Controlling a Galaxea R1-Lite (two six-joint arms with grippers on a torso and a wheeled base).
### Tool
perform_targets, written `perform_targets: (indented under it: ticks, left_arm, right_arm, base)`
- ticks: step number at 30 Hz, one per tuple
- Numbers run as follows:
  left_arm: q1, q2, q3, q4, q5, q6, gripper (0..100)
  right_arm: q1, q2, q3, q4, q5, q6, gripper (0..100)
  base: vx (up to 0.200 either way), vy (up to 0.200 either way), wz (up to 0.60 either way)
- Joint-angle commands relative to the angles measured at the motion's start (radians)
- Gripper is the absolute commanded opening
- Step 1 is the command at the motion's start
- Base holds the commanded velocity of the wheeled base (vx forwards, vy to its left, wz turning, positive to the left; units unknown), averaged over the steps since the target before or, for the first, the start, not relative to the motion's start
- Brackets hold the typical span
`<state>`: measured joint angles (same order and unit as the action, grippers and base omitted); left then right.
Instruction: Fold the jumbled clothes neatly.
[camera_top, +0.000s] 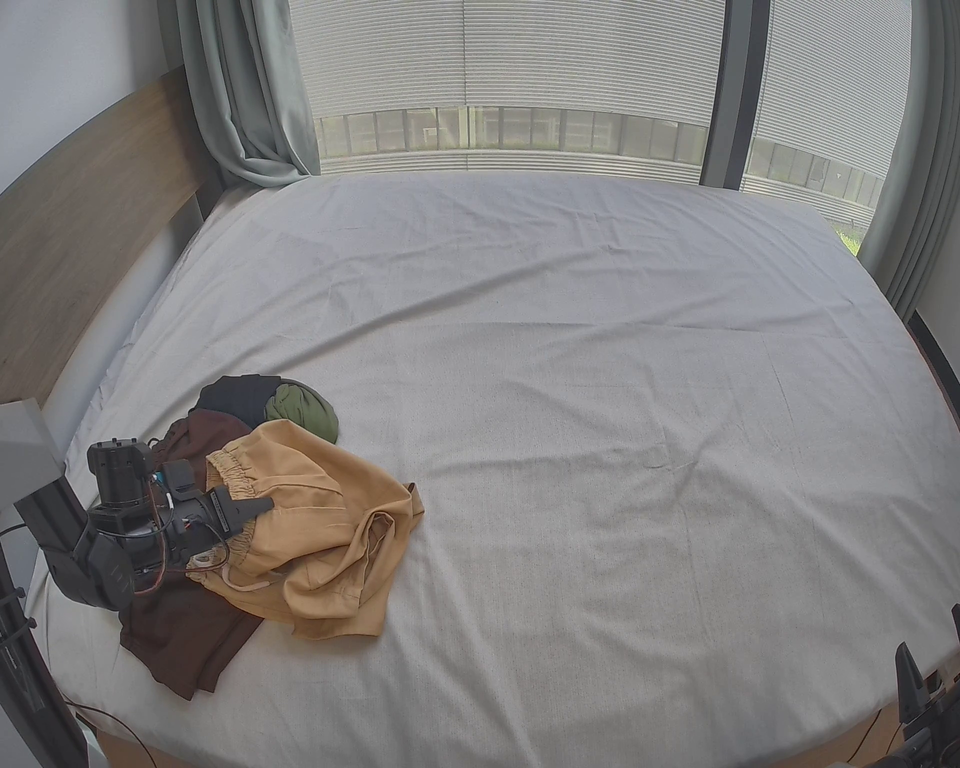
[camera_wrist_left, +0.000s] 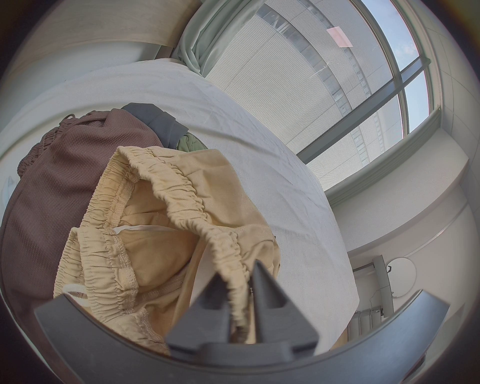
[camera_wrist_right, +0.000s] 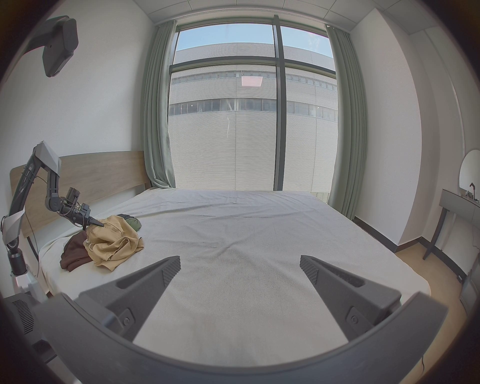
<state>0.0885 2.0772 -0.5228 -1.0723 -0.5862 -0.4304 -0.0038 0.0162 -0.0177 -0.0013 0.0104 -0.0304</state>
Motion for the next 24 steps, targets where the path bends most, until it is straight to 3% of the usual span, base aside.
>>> perform_targets:
  ticks: [1, 4, 7, 11, 15, 24]
  left_arm:
    - [0.000, 0.009, 0.010, -0.020, -0.001, -0.002, 0]
    - [-0.001, 0.000, 0.013, -0.040, -0.009, -0.034, 0]
    - [-0.004, -0.063, 0.020, -0.118, -0.026, -0.229, 0]
    - [-0.009, -0.169, 0.024, -0.149, -0.072, -0.404, 0]
    - [-0.009, -0.240, 0.030, -0.150, -0.119, -0.433, 0]
    - [-0.056, -0.319, 0.084, -0.146, -0.113, -0.467, 0]
  right_arm:
    - [0.001, -0.015, 0.018, 0.000, 0.000, 0.000, 100]
    - [-0.001, -0.015, 0.018, 0.000, 0.000, 0.000, 100]
    - [-0.001, -0.015, 0.018, 0.000, 0.000, 0.000, 100]
    - [-0.001, -0.015, 0.018, 0.000, 0.000, 0.000, 100]
    - [-0.001, -0.015, 0.018, 0.000, 0.000, 0.000, 100]
    - [-0.001, -0.015, 0.018, 0.000, 0.000, 0.000, 100]
  base:
    - [0.000, 0.000, 0.00]
    - [0.000, 0.000, 0.00]
    - [0.000, 0.000, 0.00]
    - [0.000, 0.000, 0.00]
    - [0.000, 0.000, 0.00]
    - [0.000, 0.000, 0.00]
